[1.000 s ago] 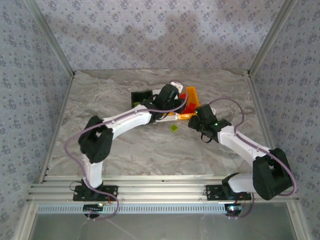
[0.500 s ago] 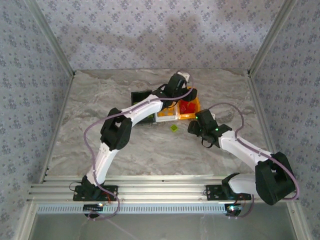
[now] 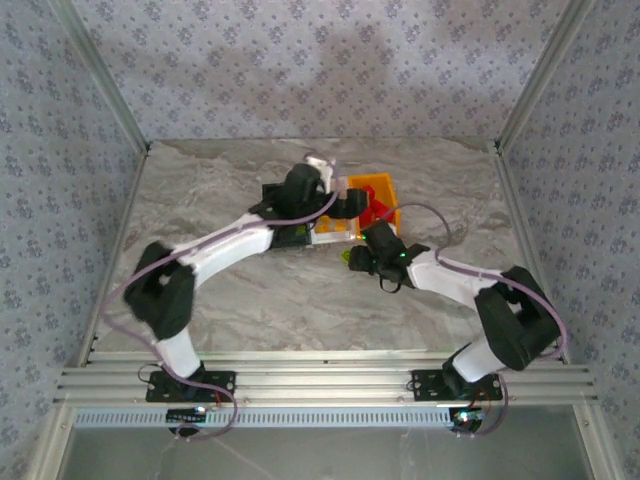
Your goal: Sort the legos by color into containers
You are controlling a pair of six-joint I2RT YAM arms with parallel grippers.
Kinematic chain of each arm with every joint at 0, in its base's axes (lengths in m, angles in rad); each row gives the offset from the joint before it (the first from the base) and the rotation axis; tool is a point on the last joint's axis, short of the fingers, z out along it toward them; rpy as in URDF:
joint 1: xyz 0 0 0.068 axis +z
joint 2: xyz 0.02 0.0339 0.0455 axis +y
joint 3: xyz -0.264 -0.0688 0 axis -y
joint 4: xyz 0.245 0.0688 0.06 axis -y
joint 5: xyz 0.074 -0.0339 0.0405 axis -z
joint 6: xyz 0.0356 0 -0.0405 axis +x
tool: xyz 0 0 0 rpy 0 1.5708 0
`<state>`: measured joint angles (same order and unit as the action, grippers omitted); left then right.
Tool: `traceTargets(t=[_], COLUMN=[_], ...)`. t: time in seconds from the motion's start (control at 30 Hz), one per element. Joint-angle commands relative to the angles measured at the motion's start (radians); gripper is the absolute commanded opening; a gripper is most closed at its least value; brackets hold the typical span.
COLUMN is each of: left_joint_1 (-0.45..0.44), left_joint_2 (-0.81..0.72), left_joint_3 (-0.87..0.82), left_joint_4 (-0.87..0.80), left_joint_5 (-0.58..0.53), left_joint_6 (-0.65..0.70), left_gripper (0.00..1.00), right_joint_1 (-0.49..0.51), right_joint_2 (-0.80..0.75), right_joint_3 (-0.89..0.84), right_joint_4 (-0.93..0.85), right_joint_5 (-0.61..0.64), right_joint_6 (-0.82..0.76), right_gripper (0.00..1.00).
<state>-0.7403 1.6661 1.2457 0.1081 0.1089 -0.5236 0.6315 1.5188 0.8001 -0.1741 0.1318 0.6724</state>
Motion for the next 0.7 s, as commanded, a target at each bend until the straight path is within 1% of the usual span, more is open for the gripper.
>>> traceTargets(t=[0.0,0.1,0.2,0.33,0.43,0.57,0.67], left_joint_1=[-0.007,-0.008,-0.007,-0.008,-0.007,-0.007,-0.006], left_joint_2=[-0.22,-0.428,-0.614,-0.804,-0.924,-1.046,-1.105], left_joint_3=[-0.185,-0.38,-0.513,-0.62,-0.674,-0.724,-0.738], left_joint_4=[0.088,0.048,-0.04,-0.17,-0.283,-0.391,-0.438], left_joint_5=[-0.033,-0.1,-0.158,-0.223,-0.299,-0.393,-0.432], left_joint_6=[-0.016,-0.033,-0.056,-0.09,-0.127,-0.152,-0.156], left_gripper=[1.0,1.0,1.0,1.0,0.99,0.99,1.0], right_joint_1=[0.017,0.02,0.02,0.033,0.049,0.069,0.085], right_joint_2=[0.086,0.165,0.234,0.291,0.315,0.331,0.331], right_joint_3=[0.077,0.131,0.189,0.237,0.253,0.263,0.266], right_joint_4=[0.058,0.069,0.039,-0.02,-0.056,-0.067,-0.067], right_joint_5=[-0.004,-0.015,-0.006,0.026,0.048,0.047,0.041], right_joint_6=[-0.059,-0.099,-0.124,-0.141,-0.143,-0.147,-0.149], right_gripper=[0.73,0.73,0.73,0.71,0.68,0.59,0.47])
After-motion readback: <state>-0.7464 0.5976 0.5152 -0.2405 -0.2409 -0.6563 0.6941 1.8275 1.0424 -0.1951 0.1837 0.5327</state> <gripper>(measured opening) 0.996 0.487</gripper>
